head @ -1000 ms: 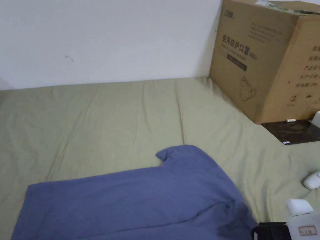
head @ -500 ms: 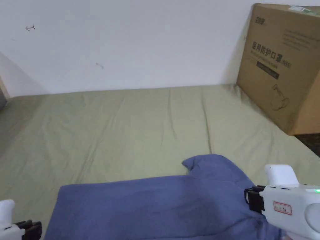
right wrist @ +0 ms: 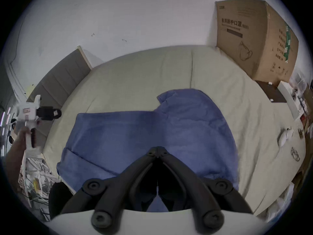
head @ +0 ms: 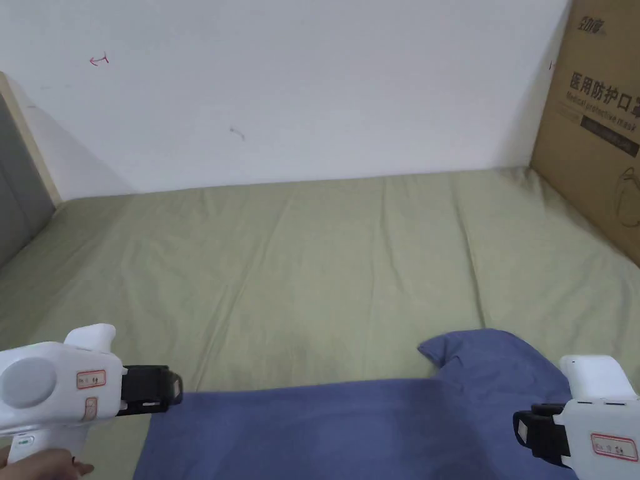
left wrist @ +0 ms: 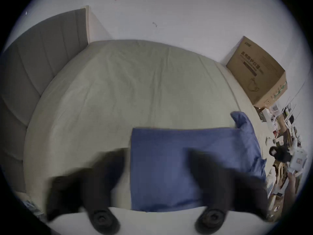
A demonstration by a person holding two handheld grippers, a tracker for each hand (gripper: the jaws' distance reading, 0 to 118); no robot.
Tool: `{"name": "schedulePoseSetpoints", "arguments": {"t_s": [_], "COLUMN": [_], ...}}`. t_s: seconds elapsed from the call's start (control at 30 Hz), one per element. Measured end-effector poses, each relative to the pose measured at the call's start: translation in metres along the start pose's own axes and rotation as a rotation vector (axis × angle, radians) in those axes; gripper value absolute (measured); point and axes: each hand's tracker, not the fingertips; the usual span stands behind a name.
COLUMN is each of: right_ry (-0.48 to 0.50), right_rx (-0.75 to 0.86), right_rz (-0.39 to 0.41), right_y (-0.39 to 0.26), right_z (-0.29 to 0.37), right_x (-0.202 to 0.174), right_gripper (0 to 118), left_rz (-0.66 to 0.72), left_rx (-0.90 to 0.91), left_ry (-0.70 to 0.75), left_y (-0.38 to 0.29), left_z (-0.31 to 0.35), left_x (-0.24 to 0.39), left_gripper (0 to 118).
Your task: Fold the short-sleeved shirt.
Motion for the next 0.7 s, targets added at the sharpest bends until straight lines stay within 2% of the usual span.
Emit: {"name": "schedulePoseSetpoints", "arguments": {"t_s": [0.03,0.07,0.27,0.33,0.37,0.4,0.43,0.47,0.5,0.53,0.67,0.7], "right_ry": [-0.006,-0.019,-0.060,-0.058,-0.055,-0.054,-0.058,-0.064,-0.073,-0.077,-0.083,-0.097], "right_rx": [-0.017,-0.023,-0.085,-0.096,-0.098,-0.098,-0.098,-0.099,-0.099,-0.098,-0.070,-0.054], "right_rz": [0.003,0.010,0.013,-0.006,-0.012,-0.016,-0.016,-0.013,-0.007,-0.004,-0.014,-0.031], "right_y": [0.000,0.000,-0.005,-0.005,-0.005,-0.004,-0.002,0.002,0.007,0.013,0.057,0.070], "right_z": [-0.004,-0.006,-0.026,-0.032,-0.034,-0.037,-0.040,-0.042,-0.045,-0.048,-0.065,-0.071], "right_x": [0.004,0.006,0.025,0.031,0.033,0.036,0.038,0.040,0.043,0.046,0.066,0.073], "right_gripper": [0,0,0,0,0,0,0,0,0,0,0,10], "left_rz": [0.003,0.002,-0.066,-0.077,-0.095,-0.122,-0.179,-0.241,-0.269,-0.271,-0.284,-0.273], "left_rx": [-0.036,0.001,-0.107,-0.146,-0.165,-0.172,-0.180,-0.164,-0.145,-0.142,-0.097,-0.082], "left_ry": [0.015,0.000,0.142,0.105,0.061,0.036,0.064,0.117,0.101,0.070,0.072,0.058], "left_y": [-0.002,-0.003,0.009,0.007,0.004,0.000,-0.004,-0.007,-0.007,-0.007,-0.001,0.003], "left_z": [-0.011,-0.021,-0.077,-0.093,-0.095,-0.094,-0.095,-0.092,-0.086,-0.082,-0.060,-0.055], "left_x": [0.003,0.003,-0.004,-0.009,-0.007,-0.002,0.005,0.012,0.017,0.020,0.029,0.026], "left_gripper": [112,113,112,109,96,70,53,48,30,4,4,4]}}
